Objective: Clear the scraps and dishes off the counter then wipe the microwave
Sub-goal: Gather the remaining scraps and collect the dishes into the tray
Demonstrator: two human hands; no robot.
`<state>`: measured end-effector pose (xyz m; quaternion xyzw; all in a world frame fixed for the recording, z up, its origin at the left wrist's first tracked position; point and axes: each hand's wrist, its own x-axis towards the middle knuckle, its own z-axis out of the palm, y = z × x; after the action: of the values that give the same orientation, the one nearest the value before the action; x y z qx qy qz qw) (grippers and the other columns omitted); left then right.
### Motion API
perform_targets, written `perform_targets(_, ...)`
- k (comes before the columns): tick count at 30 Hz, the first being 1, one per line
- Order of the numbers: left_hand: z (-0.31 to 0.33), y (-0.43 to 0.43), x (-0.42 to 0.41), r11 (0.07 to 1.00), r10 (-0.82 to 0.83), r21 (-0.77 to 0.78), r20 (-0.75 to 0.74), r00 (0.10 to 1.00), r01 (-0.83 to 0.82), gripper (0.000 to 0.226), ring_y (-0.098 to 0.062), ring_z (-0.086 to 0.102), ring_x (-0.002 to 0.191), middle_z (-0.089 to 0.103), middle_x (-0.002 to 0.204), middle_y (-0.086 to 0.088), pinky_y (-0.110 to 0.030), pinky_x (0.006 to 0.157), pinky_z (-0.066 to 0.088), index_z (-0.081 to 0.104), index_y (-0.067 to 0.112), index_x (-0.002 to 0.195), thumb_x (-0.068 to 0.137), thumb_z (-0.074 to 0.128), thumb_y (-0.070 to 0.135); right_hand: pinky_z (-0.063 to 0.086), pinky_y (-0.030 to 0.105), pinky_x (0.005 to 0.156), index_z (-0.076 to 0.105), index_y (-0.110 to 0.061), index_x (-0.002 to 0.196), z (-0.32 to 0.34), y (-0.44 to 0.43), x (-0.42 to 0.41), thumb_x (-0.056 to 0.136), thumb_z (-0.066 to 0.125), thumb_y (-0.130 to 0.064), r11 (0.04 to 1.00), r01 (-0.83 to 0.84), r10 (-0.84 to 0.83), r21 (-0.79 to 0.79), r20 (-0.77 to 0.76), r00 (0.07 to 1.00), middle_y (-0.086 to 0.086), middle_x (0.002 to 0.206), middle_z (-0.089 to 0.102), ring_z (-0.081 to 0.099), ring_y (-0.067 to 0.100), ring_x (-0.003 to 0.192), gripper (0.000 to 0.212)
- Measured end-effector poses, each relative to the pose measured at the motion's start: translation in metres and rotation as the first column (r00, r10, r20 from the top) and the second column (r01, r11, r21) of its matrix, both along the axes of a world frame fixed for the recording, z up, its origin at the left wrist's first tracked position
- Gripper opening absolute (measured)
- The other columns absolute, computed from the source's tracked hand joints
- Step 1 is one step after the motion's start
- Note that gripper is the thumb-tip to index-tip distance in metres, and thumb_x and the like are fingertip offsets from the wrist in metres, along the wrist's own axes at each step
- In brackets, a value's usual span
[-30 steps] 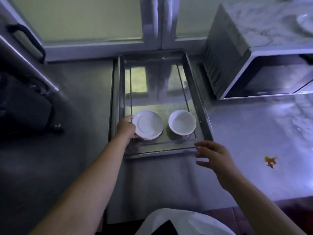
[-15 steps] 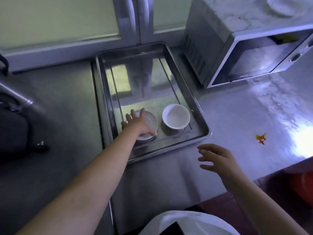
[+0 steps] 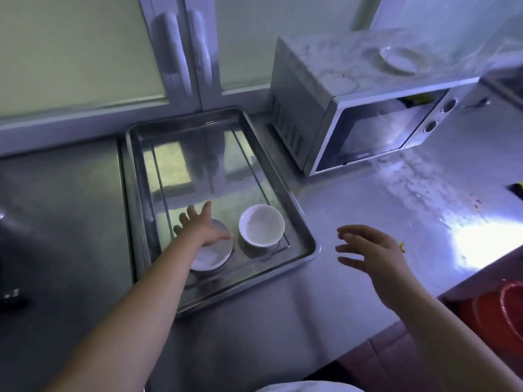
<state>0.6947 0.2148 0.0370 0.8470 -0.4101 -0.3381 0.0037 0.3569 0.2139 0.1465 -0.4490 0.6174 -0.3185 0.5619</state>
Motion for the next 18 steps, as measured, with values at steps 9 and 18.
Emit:
perform_targets(9,0.136,-0.121,-0.101,0.507,-0.035,-0.836,-0.265,0.964,-0.211,0.03,-0.017,0.062,0.111,0.068,0.117,0.0,-0.038,0.101,0.049,0.067,0.019,0.117,0.089,0.063,0.01,0.057,0.037,0.076,0.072,-0.014,0.094,0.058,-0.152,-0.076,0.097,0.058,-0.004,0.96,0.1,-0.084,-0.263,0.072,0.994,0.008,0.093,0.07,0.067,0.025,0.084,0.018)
perform_targets(18,0.215,-0.295,-0.243,0.557,-0.107,-0.75,-0.491,0.864,-0.358,0.024,-0.009,0.063,0.106,0.067,0.11,0.01,-0.033,0.101,0.05,0.067,0.028,0.107,0.09,0.061,0.013,0.05,0.029,0.075,0.073,-0.02,0.108,0.098,-0.362,-0.141,0.089,0.064,-0.012,0.878,-0.035,-0.029,-0.478,-0.124,0.992,-0.008,0.088,0.067,0.062,0.01,0.079,0.021)
